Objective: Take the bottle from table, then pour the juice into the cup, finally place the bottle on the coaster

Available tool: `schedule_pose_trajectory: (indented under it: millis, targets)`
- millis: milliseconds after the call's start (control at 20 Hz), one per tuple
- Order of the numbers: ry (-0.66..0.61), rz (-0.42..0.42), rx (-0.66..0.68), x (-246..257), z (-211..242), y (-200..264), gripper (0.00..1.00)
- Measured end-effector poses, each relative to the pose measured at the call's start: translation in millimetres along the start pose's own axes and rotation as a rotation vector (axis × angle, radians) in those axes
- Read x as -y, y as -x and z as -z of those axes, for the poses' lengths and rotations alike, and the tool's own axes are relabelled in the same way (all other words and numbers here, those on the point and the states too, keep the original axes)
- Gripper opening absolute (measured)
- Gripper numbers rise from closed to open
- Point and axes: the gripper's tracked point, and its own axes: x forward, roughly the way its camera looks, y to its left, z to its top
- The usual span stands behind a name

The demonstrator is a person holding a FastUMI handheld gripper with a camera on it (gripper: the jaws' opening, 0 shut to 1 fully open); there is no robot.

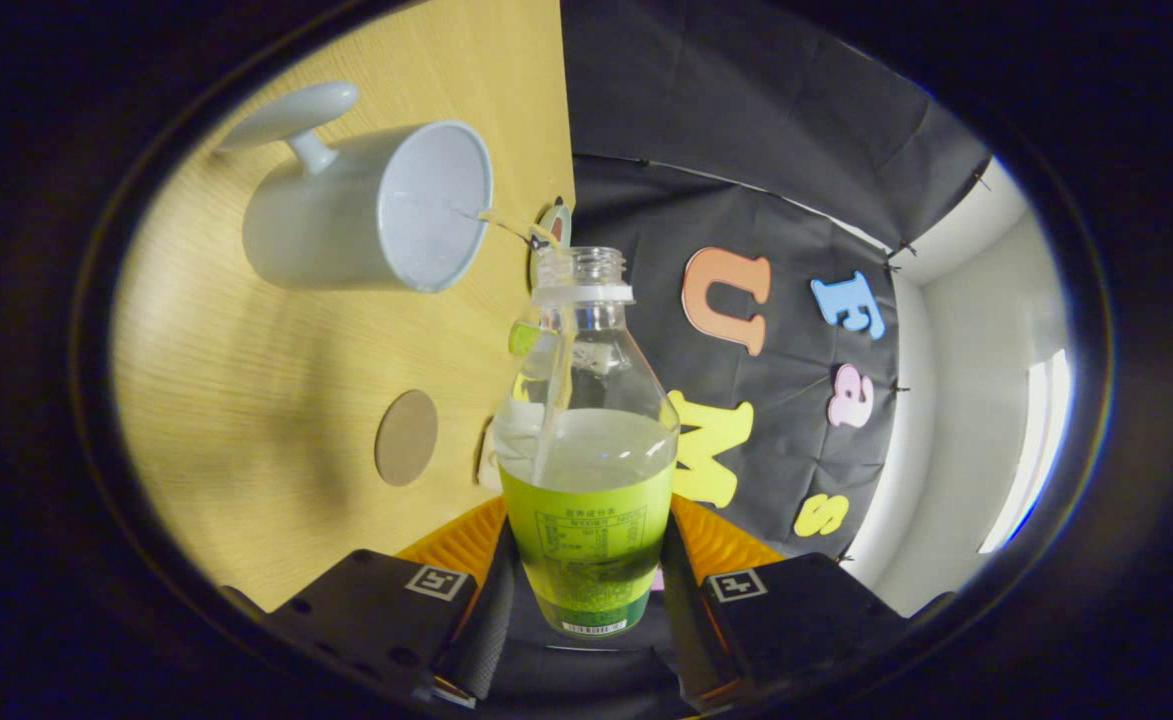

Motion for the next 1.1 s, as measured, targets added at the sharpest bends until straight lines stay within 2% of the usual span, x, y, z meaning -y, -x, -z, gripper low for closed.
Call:
schedule_pose_trajectory:
  millis: [1100]
  targets:
    - [0.079,0.055,0.004,32,-4,-6,0.73]
